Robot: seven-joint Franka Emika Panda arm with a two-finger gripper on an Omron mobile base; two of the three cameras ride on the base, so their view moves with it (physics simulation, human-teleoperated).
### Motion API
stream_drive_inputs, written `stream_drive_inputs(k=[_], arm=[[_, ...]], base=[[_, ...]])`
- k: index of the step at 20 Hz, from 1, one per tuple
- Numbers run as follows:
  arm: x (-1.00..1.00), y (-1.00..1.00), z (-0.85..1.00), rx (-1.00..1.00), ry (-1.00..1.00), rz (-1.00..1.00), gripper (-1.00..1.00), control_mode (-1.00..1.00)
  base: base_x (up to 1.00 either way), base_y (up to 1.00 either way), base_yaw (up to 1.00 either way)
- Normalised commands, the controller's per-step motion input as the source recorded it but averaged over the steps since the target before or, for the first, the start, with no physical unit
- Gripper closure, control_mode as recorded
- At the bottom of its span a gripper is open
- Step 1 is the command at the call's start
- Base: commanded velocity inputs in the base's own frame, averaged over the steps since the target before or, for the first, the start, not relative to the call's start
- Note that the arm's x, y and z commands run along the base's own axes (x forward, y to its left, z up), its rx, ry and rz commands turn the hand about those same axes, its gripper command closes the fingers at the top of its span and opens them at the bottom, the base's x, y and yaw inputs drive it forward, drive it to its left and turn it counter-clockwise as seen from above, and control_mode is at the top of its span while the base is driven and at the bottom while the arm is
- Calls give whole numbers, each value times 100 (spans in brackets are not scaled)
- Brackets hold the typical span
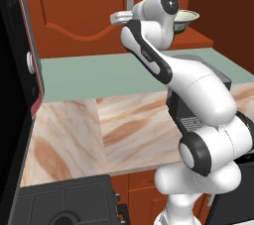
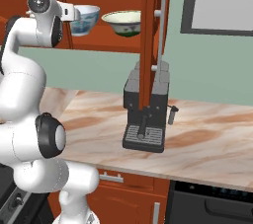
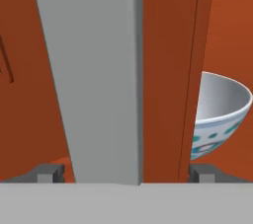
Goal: Move the bowls from the cabinet to the plates on the dining table.
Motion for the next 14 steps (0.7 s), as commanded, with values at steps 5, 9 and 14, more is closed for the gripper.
stream_drive_inputs(k=[5,9,14], arm=[[1,16,0,0,-6,0,100,-100],[-20,43,0,0,-12,0,100,-100],[-35,62,0,0,-14,0,100,-100]], base=[[0,0,0],[0,0,0],[0,0,0]])
